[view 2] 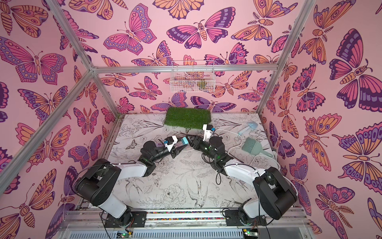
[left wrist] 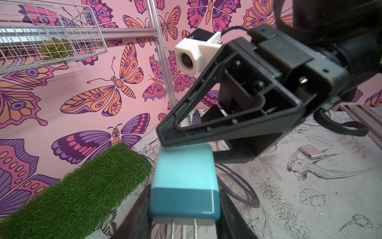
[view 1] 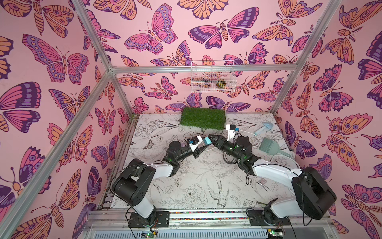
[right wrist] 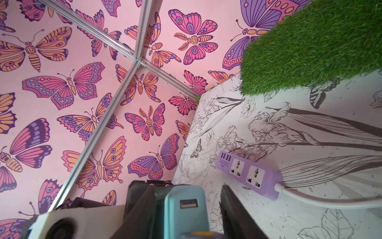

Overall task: Charge mp3
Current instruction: Insert the plug into the socket.

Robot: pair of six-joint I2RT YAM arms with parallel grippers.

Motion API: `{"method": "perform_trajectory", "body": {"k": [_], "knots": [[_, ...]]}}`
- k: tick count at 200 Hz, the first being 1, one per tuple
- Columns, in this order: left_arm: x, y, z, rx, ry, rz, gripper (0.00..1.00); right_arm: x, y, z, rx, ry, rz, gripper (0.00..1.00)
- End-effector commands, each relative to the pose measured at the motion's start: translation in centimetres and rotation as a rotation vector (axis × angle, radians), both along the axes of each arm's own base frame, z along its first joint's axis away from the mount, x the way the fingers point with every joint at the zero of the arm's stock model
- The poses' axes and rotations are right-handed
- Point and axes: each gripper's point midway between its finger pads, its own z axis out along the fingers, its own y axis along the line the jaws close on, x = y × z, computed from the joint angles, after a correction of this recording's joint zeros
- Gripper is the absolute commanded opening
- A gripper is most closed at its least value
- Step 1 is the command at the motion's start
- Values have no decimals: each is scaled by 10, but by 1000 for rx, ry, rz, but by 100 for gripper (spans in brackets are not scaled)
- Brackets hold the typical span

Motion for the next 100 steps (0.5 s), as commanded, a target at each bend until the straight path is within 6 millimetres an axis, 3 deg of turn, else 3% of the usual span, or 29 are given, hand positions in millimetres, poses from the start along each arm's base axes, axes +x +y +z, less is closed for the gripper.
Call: {"method": "perform_trajectory", "body": {"k": [1,29,100], "knots": [[4,8,18,-58,-38,30,0,-7,6,5,54,1,37,55],[1,7,21,-63,-43,16,0,-11,7,3,35,3,32,63],[-6,7,18,-70,-26,-1,0,-14,14,21,92,-82,55,34]]}}
